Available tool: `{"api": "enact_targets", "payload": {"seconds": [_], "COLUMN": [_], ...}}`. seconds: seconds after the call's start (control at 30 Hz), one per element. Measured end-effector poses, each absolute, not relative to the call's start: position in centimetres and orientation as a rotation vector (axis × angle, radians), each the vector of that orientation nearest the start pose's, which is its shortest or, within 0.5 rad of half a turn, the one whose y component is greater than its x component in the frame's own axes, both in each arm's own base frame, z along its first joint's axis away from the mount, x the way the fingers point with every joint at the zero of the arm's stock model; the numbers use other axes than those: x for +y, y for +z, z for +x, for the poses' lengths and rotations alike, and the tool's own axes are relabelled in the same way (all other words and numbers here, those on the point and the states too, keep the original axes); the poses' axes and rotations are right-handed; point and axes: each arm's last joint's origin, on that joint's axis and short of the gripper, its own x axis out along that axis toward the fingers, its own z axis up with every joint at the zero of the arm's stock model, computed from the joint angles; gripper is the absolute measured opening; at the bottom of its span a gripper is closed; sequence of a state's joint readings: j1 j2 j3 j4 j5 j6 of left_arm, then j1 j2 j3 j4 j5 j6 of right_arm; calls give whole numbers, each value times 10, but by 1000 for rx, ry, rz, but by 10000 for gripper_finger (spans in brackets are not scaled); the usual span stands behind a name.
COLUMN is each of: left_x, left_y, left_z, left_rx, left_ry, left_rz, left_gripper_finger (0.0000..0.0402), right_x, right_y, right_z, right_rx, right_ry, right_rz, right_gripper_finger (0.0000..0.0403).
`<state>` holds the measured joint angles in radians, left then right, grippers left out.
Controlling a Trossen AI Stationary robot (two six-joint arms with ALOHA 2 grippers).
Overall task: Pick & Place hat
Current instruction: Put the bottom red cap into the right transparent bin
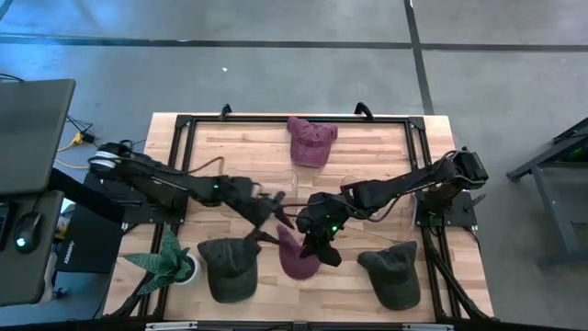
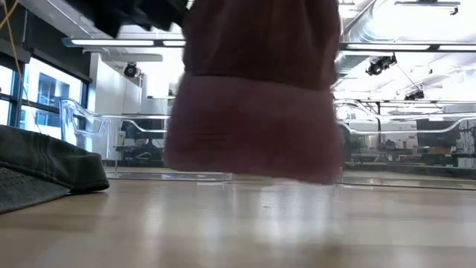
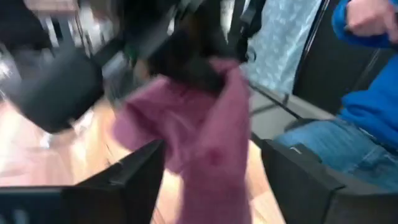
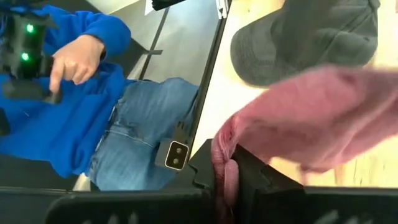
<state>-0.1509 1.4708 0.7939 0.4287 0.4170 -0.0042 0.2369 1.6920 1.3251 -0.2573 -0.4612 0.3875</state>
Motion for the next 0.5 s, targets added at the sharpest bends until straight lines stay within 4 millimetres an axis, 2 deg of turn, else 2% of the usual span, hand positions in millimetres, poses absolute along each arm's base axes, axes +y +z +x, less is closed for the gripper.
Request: {"api": "enact_targets", "payload": {"seconds": [0.07, 0.13, 0.27, 0.37, 0.5], "left_x": [-62, -68, -85, -95, -103], "left_y": [231, 226, 224, 221, 228], "left_z": [321, 330, 342, 344, 344], "left_rx": [301, 310, 295, 312, 281], "left_ry": [-613, -735, -917, -931, -933], "left_rz": [-47, -53, -60, -56, -41], "left_gripper_finger": [290, 295, 282, 247, 165], "right_x": [103, 106, 111, 116, 124], "right_y": [279, 278, 278, 278, 278], "right_z": [364, 364, 362, 360, 358], "right_rx": [753, 751, 756, 761, 766], "right_ry": [539, 521, 519, 518, 542], "right_rz": [416, 404, 393, 390, 385], "right_gripper_finger": [17, 29, 49, 47, 35]}}
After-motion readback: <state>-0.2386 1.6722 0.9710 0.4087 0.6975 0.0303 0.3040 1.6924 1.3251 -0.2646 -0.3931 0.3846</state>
